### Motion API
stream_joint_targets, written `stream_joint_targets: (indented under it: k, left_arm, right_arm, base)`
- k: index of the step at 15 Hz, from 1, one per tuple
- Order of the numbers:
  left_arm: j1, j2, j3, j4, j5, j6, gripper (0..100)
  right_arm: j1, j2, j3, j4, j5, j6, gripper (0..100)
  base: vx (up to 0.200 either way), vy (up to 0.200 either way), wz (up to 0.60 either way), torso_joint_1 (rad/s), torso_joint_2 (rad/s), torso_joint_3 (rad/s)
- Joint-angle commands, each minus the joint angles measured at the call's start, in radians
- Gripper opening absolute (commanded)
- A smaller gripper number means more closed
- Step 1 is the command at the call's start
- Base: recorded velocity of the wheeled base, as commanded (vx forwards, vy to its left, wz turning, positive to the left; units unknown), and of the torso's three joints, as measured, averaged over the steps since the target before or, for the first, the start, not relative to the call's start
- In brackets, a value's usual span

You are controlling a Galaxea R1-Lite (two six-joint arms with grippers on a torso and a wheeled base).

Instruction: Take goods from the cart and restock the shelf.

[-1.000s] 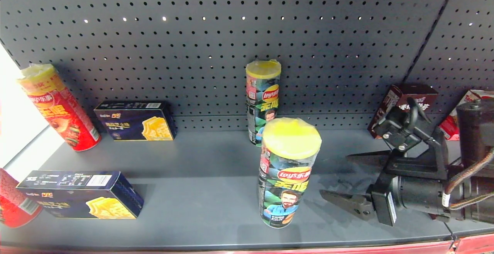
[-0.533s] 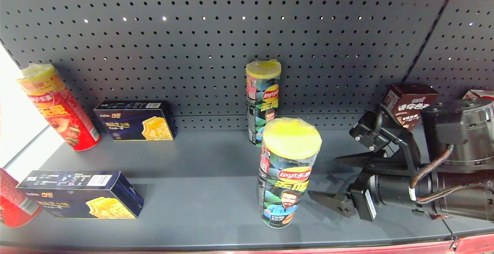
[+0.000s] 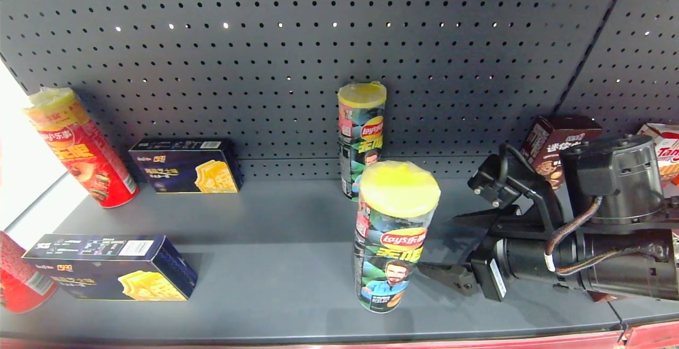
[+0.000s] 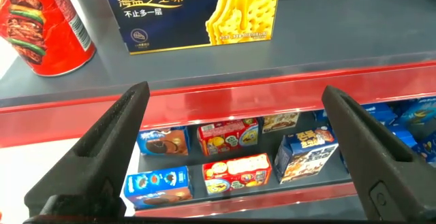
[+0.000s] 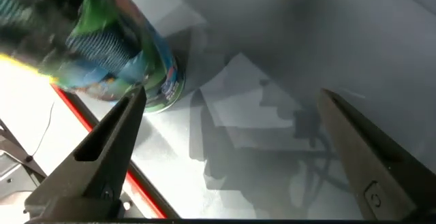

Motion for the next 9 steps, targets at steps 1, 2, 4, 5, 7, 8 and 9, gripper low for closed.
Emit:
stream_joint_targets:
  k: [1, 2, 4, 5, 7, 8, 9]
  left_arm:
    - [0.000, 0.002, 0.000, 0.000, -0.001, 0.001, 100]
    - [0.000, 0.002, 0.000, 0.000, -0.001, 0.002, 100]
    - [0.000, 0.002, 0.000, 0.000, 0.000, 0.001, 100]
    - [0.000, 0.002, 0.000, 0.000, 0.000, 0.001, 100]
    - [0.000, 0.002, 0.000, 0.000, 0.000, 0.001, 100]
    - [0.000, 0.002, 0.000, 0.000, 0.000, 0.001, 100]
    - [0.000, 0.002, 0.000, 0.000, 0.000, 0.001, 100]
  right_arm:
    - [-0.007, -0.014, 0.003, -0.001, 0.000, -0.001, 100]
    - [-0.008, -0.010, -0.003, -0.001, 0.000, -0.001, 100]
    - [0.002, 0.001, -0.016, -0.001, 0.000, -0.001, 100]
    - [0.012, 0.016, -0.023, -0.001, 0.000, -0.001, 100]
    - [0.019, 0.033, -0.042, -0.001, 0.000, -0.001, 100]
    - [0.024, 0.044, -0.051, -0.001, 0.000, -0.001, 100]
    - [0.025, 0.045, -0.051, -0.001, 0.000, -0.001, 100]
  base:
    - [0.000, 0.000, 0.00, 0.000, 0.00, 0.000]
    - [0.000, 0.000, 0.00, 0.000, 0.00, 0.000]
    - [0.000, 0.000, 0.00, 0.000, 0.00, 0.000]
    - [0.000, 0.000, 0.00, 0.000, 0.00, 0.000]
    - [0.000, 0.000, 0.00, 0.000, 0.00, 0.000]
    - [0.000, 0.000, 0.00, 0.000, 0.00, 0.000]
    - [0.000, 0.000, 0.00, 0.000, 0.00, 0.000]
